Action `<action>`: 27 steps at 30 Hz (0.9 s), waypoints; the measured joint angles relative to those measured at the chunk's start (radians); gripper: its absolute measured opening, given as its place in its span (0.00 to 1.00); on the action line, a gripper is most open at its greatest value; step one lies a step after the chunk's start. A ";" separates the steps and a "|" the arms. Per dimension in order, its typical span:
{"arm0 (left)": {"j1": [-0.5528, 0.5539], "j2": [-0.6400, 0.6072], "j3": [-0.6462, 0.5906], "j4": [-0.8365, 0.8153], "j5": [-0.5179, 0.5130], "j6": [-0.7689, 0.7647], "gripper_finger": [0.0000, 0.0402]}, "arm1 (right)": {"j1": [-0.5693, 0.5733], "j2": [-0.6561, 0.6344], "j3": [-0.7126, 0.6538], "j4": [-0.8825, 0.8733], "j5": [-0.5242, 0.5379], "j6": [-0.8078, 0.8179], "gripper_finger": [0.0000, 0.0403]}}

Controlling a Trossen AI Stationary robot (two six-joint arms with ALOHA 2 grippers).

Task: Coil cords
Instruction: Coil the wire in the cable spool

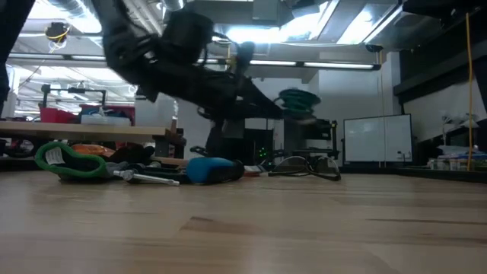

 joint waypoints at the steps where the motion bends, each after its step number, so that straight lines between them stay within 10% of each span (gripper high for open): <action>1: 0.000 0.000 0.023 -0.055 0.004 -0.031 0.00 | 0.000 0.000 0.000 -0.002 0.000 0.000 0.11; 9: -0.002 -0.001 0.166 -0.449 0.067 -0.150 0.00 | 0.000 0.000 0.000 -0.067 0.012 -0.001 0.11; 27: 0.028 0.003 0.192 -0.785 0.051 -0.165 0.00 | 0.000 0.000 0.000 -0.094 0.019 -0.012 0.11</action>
